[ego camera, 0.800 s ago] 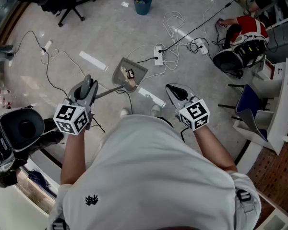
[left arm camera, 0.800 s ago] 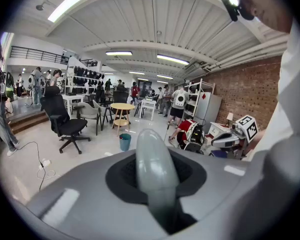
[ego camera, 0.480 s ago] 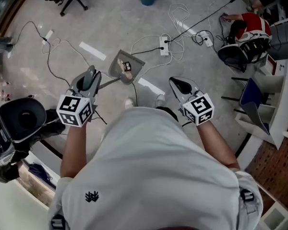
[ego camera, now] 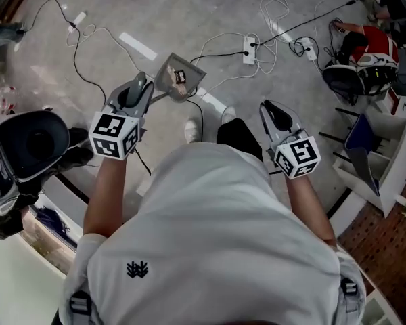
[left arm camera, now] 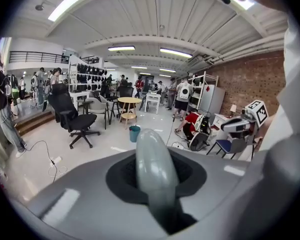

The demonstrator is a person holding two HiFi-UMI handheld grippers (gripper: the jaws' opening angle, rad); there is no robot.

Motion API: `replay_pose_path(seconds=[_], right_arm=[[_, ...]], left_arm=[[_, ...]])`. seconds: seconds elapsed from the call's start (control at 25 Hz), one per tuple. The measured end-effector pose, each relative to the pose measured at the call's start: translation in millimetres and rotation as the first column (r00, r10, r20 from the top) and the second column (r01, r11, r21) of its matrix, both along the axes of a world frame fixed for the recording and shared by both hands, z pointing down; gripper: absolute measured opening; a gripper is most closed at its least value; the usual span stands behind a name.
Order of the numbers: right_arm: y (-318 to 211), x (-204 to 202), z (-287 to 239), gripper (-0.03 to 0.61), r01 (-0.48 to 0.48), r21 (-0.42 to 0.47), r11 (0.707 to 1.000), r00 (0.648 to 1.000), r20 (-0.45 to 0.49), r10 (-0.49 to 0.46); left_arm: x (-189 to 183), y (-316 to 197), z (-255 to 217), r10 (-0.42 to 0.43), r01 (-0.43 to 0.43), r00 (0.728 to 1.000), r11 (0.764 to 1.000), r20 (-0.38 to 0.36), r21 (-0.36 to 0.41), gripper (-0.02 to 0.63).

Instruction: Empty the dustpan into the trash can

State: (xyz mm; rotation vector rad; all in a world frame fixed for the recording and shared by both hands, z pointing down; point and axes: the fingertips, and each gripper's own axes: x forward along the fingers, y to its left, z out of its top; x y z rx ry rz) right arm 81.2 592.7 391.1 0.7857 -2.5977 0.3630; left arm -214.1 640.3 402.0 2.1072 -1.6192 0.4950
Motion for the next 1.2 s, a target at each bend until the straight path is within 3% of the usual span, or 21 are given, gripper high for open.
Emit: replay_pose_path(seconds=[0.28, 0.68, 0.96, 1.2], right_arm=[[-54, -9, 18, 0.038, 0.041, -0.039, 0.998, 0.999, -0.012, -0.041], [-187, 15, 22, 0.038, 0.137, -0.01, 0.991, 0.99, 0.017, -0.137], [-264, 32, 26, 0.038, 0.136, -0.021, 0.99, 0.989, 0.068, -0.135], [-290, 50, 25, 0.038, 0.09, -0.032, 0.995, 0.99, 0.114, -0.085]], left_arm=[[-12, -52, 2, -0.045, 0.044, 0.999, 0.999, -0.027, -0.025, 0.127], [-10, -157, -37, -0.153, 0.153, 0.988, 0.988, -0.02, -0.016, 0.127], [-13, -228, -82, -0.207, 0.206, 0.978, 0.978, 0.023, 0.032, 0.127], [-10, -271, -104, -0.24, 0.236, 0.97, 0.969, 0.045, 0.072, 0.127]])
